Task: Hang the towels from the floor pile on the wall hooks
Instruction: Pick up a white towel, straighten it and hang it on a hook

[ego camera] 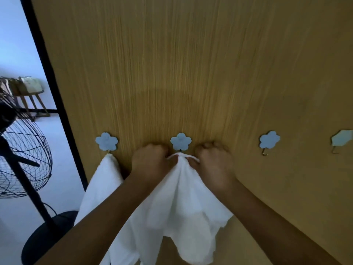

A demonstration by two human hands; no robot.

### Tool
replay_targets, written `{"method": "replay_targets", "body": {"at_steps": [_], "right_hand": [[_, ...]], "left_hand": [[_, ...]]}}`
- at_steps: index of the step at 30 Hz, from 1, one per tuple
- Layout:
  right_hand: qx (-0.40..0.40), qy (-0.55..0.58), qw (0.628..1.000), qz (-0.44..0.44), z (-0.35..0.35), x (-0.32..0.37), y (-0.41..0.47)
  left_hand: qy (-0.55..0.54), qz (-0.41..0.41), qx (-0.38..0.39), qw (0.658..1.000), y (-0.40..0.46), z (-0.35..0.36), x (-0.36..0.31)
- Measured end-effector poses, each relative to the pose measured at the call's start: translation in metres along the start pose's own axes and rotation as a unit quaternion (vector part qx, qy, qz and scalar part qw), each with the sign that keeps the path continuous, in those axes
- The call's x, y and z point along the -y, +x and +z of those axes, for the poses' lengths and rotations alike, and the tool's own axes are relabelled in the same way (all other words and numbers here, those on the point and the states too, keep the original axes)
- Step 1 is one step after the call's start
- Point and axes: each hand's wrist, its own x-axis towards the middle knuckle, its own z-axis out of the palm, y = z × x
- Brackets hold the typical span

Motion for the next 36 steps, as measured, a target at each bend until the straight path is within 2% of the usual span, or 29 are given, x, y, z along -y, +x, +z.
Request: {"method": "replay_targets", "body": {"at_steps": [1,3,5,8,12,16,21,24,26,28,31,33,34,35,36], "right_hand": [[-0.027,-0.006,1.0,-0.004,0.001,0.005,-0.001],[0.004,0.032,0.999,0.005,0.003,0.013,-0.001],[0.038,0.086,0.996,0.001,0.013,0.012,-0.005],[0.022,0.162,0.986,0.019,0.015,0.012,-0.013],[-0.044,0.214,0.976,0.015,0.023,0.013,-0.023],[-0.042,0.246,0.968,0.023,0.023,0.015,-0.032],[0.028,0.299,0.953,0.038,0.019,0.016,-0.039],[0.06,0.346,0.934,0.069,0.019,0.013,-0.04],[0.124,0.379,0.912,0.096,0.02,0.012,-0.039],[0.195,0.432,0.87,0.133,0.026,0.015,-0.038],[0.222,0.542,0.787,0.191,0.026,0.015,-0.045],[0.234,0.61,0.725,0.217,0.026,0.007,-0.053],[0.244,0.621,0.709,0.228,0.036,0.009,-0.053],[0.23,0.612,0.709,0.264,0.051,0.01,-0.061],[0.186,0.567,0.747,0.294,0.061,0.004,-0.075]], "left_hand": [[0.014,0.043,-0.045,0.998,-0.001,0.003,-0.001],[-0.003,0.105,-0.107,0.989,-0.005,0.007,-0.001],[-0.049,0.091,-0.054,0.993,-0.006,0.01,-0.001],[-0.064,0.097,-0.03,0.993,-0.011,0.019,0.0],[-0.066,0.14,-0.079,0.985,-0.017,0.036,-0.001],[-0.097,0.139,-0.102,0.98,-0.023,0.044,-0.004],[-0.252,0.081,-0.074,0.961,-0.047,0.048,-0.01],[-0.286,0.054,-0.073,0.954,-0.057,0.051,-0.01],[-0.3,0.037,-0.049,0.952,-0.061,0.055,-0.01],[-0.334,0.0,-0.013,0.942,-0.06,0.055,-0.007],[-0.428,-0.079,0.074,0.897,-0.055,0.053,0.003],[-0.514,-0.147,0.118,0.837,-0.055,0.052,0.011],[-0.558,-0.183,0.13,0.799,-0.057,0.054,0.013],[-0.589,-0.207,0.137,0.769,-0.061,0.056,0.014],[-0.602,-0.217,0.141,0.755,-0.066,0.061,0.015]]}}
